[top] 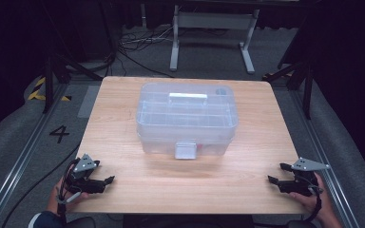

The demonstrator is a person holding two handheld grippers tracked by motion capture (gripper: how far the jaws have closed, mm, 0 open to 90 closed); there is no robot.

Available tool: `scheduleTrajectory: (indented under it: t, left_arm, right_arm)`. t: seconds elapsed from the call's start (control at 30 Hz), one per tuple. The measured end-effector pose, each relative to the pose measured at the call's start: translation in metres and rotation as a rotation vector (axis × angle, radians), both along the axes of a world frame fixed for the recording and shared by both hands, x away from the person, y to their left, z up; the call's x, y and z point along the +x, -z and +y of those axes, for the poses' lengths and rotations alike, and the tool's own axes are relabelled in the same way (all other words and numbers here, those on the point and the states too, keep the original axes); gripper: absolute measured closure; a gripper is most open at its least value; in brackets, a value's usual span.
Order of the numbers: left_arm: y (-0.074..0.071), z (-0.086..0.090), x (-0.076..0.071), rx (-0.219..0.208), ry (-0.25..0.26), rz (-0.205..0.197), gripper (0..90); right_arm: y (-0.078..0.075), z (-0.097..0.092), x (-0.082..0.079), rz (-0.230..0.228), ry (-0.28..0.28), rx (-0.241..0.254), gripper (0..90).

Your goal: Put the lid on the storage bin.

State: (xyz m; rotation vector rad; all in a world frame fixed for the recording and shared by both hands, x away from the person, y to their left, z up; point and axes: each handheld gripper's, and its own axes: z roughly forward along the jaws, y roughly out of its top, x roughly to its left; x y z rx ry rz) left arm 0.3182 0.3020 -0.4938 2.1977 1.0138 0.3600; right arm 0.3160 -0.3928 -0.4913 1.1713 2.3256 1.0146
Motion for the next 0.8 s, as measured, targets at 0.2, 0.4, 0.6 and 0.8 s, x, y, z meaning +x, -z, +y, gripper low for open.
scheduleTrajectory:
  t: [0.2,0.4,0.6,0.8]
  left_arm:
    - [0.0000,-0.0001,0.0000,0.001,-0.001,-0.001,15.0]
    - [-0.0001,-0.0003,0.0001,0.002,-0.003,0.001,14.8]
    - [-0.0001,-0.0010,0.0001,0.005,-0.003,-0.002,14.9]
    - [-0.0002,-0.0019,0.0005,0.005,0.001,-0.002,14.8]
  right_arm:
    - [0.0000,0.0000,0.0000,0.000,0.000,0.000,22.4]
    - [0.0000,-0.0001,0.0002,0.000,0.001,0.000,22.3]
    - [0.0000,-0.0001,0.0003,0.000,0.002,0.000,22.3]
    - [0.0000,-0.0001,0.0004,0.000,0.003,0.000,22.4]
